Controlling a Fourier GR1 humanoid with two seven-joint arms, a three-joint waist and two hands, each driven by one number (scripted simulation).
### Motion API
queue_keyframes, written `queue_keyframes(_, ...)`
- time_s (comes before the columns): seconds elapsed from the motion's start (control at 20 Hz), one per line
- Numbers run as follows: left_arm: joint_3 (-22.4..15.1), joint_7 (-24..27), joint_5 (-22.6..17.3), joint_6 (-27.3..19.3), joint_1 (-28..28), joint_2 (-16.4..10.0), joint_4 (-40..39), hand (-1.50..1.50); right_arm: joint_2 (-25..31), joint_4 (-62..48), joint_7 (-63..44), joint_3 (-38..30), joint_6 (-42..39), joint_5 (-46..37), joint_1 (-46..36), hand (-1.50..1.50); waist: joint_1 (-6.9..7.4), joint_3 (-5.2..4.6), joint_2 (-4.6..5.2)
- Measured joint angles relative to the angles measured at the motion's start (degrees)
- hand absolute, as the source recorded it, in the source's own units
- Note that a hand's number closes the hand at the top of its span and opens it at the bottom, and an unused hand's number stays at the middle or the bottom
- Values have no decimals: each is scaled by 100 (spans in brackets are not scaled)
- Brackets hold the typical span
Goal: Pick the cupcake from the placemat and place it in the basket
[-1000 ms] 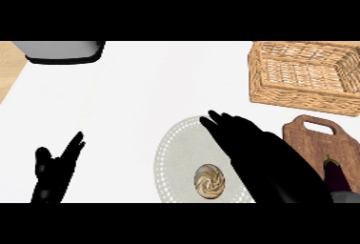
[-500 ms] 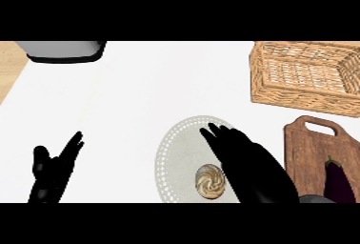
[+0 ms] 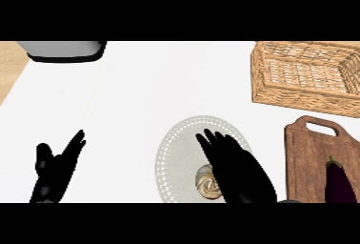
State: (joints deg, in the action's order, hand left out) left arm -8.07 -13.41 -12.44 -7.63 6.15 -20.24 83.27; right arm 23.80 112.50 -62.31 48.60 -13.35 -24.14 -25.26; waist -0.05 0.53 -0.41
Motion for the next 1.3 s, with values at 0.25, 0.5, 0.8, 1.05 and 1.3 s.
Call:
queue_keyframes(0.25, 19, -8, 98, 1, -2, 72, -1, 0, -106, -125, 179, 11, 71, -421, 366, -150, -4, 7, -3)
queue_keyframes(0.5, 95, 164, 135, 129, 1, 120, -106, 0, -315, -384, 368, -136, 70, -677, 467, -150, 11, 17, -6)
queue_keyframes(0.8, 120, 187, 244, 125, 25, 195, -87, 0, -687, -884, 480, -38, 80, -1045, 589, -150, 24, 19, -4)
queue_keyframes(1.05, 165, 145, 266, 143, -14, 260, -108, 0, -861, -1161, 469, 2, -51, -1136, 703, -150, 12, 16, -2)
queue_keyframes(1.3, 184, 54, 368, 101, 20, 307, -17, 0, -889, -1471, 637, -138, -121, -1272, 820, -150, 17, 12, 3)
